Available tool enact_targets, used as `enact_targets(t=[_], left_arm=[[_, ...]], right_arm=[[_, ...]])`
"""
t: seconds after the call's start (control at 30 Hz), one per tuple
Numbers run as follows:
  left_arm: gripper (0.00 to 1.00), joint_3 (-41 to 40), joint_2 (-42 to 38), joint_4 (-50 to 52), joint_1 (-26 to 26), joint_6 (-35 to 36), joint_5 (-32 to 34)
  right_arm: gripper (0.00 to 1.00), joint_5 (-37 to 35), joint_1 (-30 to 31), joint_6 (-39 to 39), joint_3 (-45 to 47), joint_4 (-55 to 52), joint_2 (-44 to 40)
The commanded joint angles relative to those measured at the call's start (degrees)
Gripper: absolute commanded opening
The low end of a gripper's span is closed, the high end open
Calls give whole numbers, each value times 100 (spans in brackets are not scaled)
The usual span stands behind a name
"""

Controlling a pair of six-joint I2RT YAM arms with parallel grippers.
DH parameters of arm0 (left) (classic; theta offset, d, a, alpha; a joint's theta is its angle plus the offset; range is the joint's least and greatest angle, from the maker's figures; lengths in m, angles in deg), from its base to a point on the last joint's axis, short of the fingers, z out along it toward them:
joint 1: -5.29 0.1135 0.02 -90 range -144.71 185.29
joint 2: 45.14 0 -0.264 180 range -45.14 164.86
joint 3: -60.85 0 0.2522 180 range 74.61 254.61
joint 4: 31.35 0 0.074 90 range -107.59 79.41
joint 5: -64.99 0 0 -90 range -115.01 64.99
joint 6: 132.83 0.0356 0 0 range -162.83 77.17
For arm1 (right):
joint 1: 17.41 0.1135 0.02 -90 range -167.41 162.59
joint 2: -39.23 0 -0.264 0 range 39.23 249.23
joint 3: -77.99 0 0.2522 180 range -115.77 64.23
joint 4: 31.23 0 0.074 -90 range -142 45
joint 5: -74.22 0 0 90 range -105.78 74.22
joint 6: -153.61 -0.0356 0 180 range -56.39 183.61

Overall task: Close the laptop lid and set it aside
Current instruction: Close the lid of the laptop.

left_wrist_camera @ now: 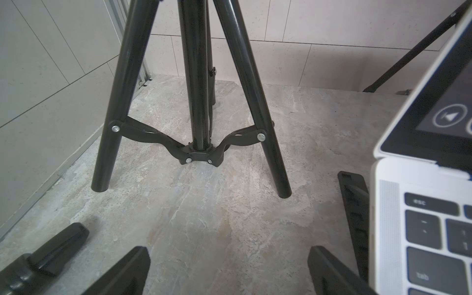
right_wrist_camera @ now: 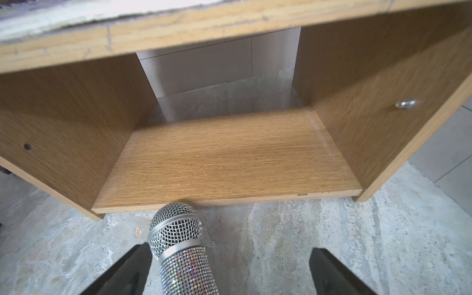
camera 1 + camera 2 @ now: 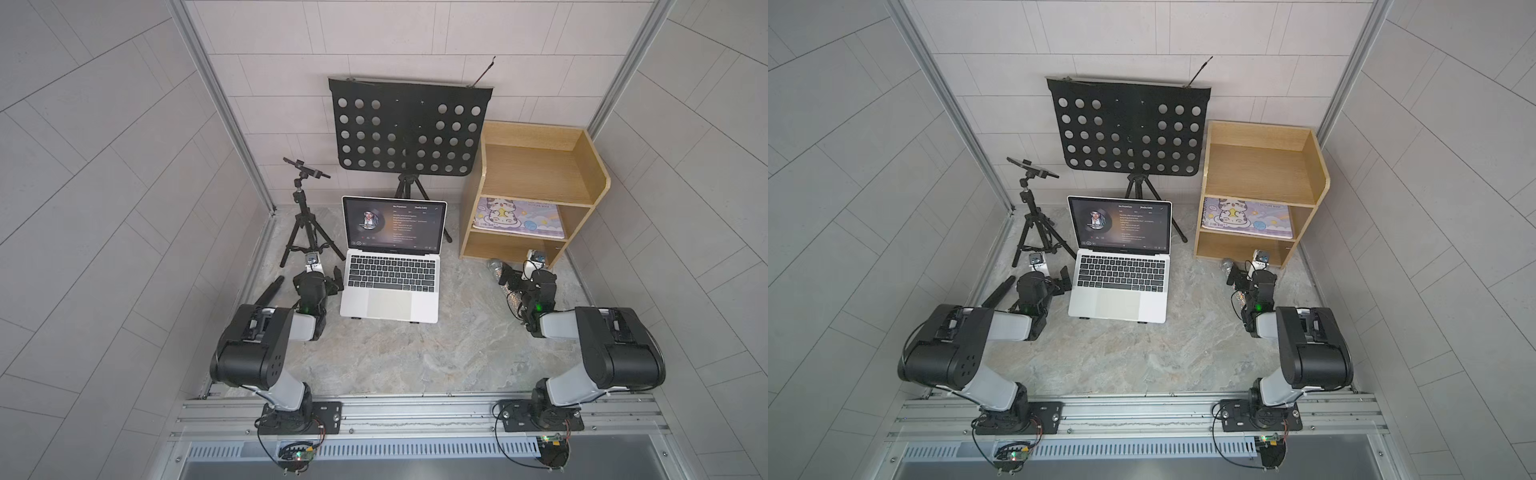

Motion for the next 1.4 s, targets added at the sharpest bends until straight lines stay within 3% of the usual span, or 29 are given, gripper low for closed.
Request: enact_targets(t=[0.0, 0.73, 0.8, 0.9, 1.07, 1.3, 1.37], left_arm=[[100, 59, -42, -85, 27, -13, -25], [100, 59, -39, -85, 29, -13, -27], [100, 59, -39, -81, 28, -13, -29], [100, 59, -39, -85, 29, -13, -26], [100, 59, -39, -85, 27, -13, -29], [100, 118, -181, 113, 89, -17, -114], [100, 308, -445, 670, 88, -72, 84]], right_arm=[[100, -17, -5, -29, 71, 167, 39], [100, 5, -1, -49, 74, 110, -132], [100, 180, 2, -1, 40, -575, -818], [100, 294, -1, -143, -394, -2635, -1897], [100, 538, 9, -336, -181, -3651, -3479], [100, -358, 8, -1773, -238, -5809, -5492], [100, -537, 9, -1985, -250, -6275, -5858]])
